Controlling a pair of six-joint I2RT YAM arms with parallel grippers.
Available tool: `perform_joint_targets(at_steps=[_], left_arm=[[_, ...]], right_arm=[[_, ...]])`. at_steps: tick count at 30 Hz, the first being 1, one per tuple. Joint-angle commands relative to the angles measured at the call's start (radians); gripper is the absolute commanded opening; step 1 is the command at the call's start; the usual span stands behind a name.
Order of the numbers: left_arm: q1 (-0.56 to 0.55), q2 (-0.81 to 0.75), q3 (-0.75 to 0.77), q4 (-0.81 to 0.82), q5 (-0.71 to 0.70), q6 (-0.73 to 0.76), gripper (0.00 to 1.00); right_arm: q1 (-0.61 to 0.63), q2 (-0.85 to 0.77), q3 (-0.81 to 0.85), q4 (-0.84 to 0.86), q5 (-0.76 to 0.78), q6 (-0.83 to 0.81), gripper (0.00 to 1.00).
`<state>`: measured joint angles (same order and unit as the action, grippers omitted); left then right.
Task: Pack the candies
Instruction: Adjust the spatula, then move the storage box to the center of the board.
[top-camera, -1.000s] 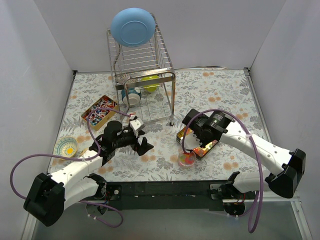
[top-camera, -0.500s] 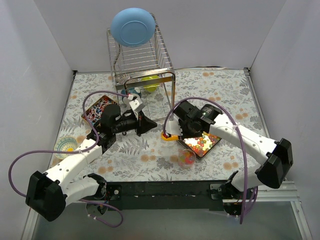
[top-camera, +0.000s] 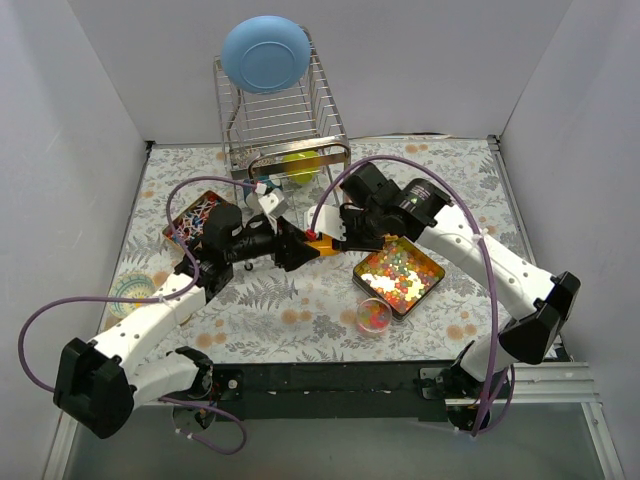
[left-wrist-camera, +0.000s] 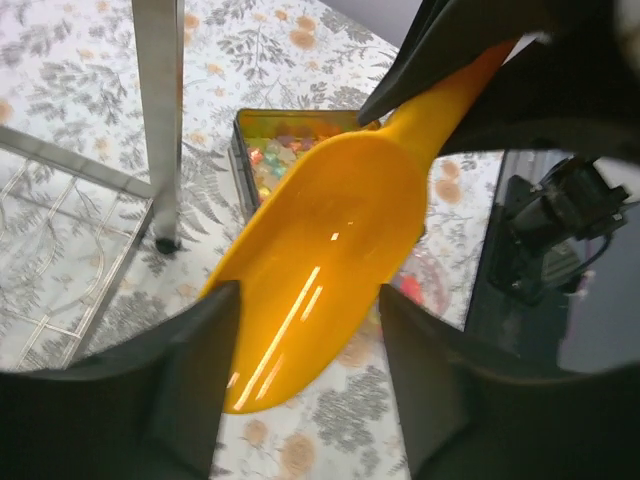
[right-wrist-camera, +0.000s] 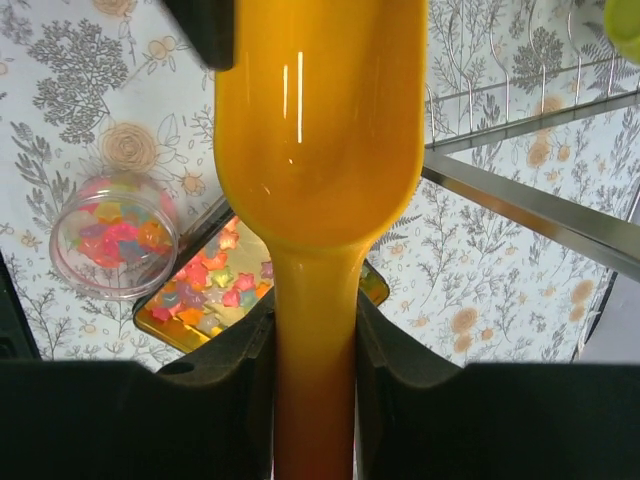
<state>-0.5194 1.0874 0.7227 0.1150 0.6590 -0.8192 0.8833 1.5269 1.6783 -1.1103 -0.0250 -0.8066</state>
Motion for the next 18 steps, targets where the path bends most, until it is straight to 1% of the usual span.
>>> perform_joint_targets(at_steps=[1, 2, 4, 5, 6, 8, 9, 10, 11, 12, 13, 15, 18], left_arm=[[-0.002, -0.059, 0.130, -0.285, -0.056, 0.113, 0.66], [-0.001, -0.075, 0.185, -0.425, -0.065, 0.188, 0.71], [0.002, -0.136, 0.233, -0.568, -0.079, 0.288, 0.72], [0.005, -0.162, 0.244, -0.678, -0.087, 0.323, 0.73], [0.009, -0.197, 0.248, -0.721, -0.126, 0.378, 0.74], [0.016, -0.302, 0.233, -0.805, -0.186, 0.396, 0.76], [0.016, -0.334, 0.207, -0.824, -0.218, 0.390, 0.79], [0.019, -0.365, 0.190, -0.837, -0.308, 0.373, 0.81], [0.021, -0.410, 0.179, -0.847, -0.367, 0.353, 0.83], [0.022, -0.422, 0.170, -0.851, -0.477, 0.335, 0.85], [0.025, -0.428, 0.167, -0.845, -0.533, 0.328, 0.86], [0.028, -0.443, 0.153, -0.827, -0.610, 0.333, 0.87], [0.044, -0.445, 0.136, -0.758, -0.731, 0.347, 0.89]], right_arm=[[-0.015, -0.057, -0.063, 0.092, 0.005, 0.034, 0.01], [-0.030, -0.082, -0.110, 0.101, 0.014, 0.032, 0.01], [-0.050, -0.096, -0.135, 0.109, 0.017, 0.035, 0.01], [-0.075, -0.106, -0.152, 0.109, 0.016, 0.038, 0.01], [-0.089, -0.111, -0.157, 0.110, 0.013, 0.038, 0.01], [-0.133, -0.122, -0.169, 0.118, -0.001, 0.040, 0.01], [-0.147, -0.123, -0.175, 0.121, -0.006, 0.040, 0.01], [-0.159, -0.123, -0.177, 0.122, -0.010, 0.040, 0.01], [-0.179, -0.123, -0.177, 0.122, -0.016, 0.040, 0.01], [-0.188, -0.122, -0.175, 0.124, -0.016, 0.040, 0.01], [-0.204, -0.116, -0.173, 0.124, -0.018, 0.040, 0.01], [-0.217, -0.113, -0.169, 0.124, -0.018, 0.044, 0.01], [-0.244, -0.106, -0.164, 0.124, -0.026, 0.049, 0.01]])
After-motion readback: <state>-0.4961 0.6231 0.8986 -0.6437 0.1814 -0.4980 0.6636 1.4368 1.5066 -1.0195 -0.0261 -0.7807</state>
